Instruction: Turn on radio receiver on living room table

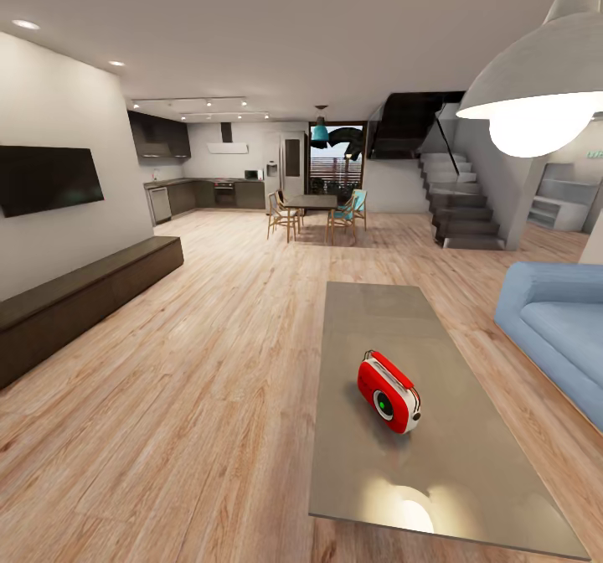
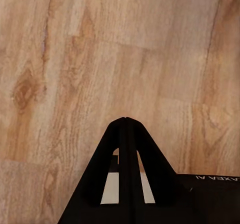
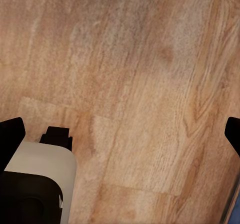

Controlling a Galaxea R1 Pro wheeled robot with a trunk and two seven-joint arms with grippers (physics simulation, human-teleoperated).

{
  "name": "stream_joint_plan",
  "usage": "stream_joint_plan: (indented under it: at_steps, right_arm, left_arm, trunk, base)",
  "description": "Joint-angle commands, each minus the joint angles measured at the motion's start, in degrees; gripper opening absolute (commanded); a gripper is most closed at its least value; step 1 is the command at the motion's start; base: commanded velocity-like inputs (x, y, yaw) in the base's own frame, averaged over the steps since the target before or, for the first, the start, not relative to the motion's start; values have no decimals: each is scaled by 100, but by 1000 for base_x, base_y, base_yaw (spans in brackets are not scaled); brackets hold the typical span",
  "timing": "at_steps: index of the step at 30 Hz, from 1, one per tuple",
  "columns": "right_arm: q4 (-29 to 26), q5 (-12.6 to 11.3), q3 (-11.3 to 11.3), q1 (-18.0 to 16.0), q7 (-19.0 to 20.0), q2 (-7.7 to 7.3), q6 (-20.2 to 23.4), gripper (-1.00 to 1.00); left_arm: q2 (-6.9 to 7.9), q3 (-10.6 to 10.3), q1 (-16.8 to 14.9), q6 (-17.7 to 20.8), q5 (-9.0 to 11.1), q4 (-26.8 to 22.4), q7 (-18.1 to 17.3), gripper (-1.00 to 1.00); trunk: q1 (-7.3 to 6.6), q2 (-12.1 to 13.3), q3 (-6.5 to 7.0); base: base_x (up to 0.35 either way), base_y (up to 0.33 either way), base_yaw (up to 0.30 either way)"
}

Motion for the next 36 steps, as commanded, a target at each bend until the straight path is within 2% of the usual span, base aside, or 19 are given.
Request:
stream_joint_plan:
  at_steps: [1, 6, 9, 13, 36]
  right_arm:
    - [0, 0, 0, 0, 0, 0, 1, 100]
    - [0, 0, 0, 0, 0, 0, -2, 100]
    - [0, 0, 0, 0, 0, 0, -1, 100]
    - [0, 0, 0, 0, 0, 0, 2, 100]
    - [0, 0, 0, 0, 0, 0, 0, 100]
  left_arm:
    - [0, 0, -1, 0, 1, 0, 1, -100]
    - [-43, 0, 3, -2, 0, 0, -16, -100]
    - [-184, 1, 4, -5, 6, 0, -14, -100]
    - [-255, 4, 3, -1, 13, 0, -15, -100]
    - [-263, 9, 5, 0, 11, 0, -13, -100]
  trunk:
    - [0, 0, 0]
    - [0, 0, 0]
    - [0, 0, 0]
    - [0, 0, 0]
    - [0, 0, 0]
  base:
    - [0, 0, 0]
    - [0, 0, 0]
    - [0, 0, 0]
    - [0, 0, 0]
    - [0, 0, 0]
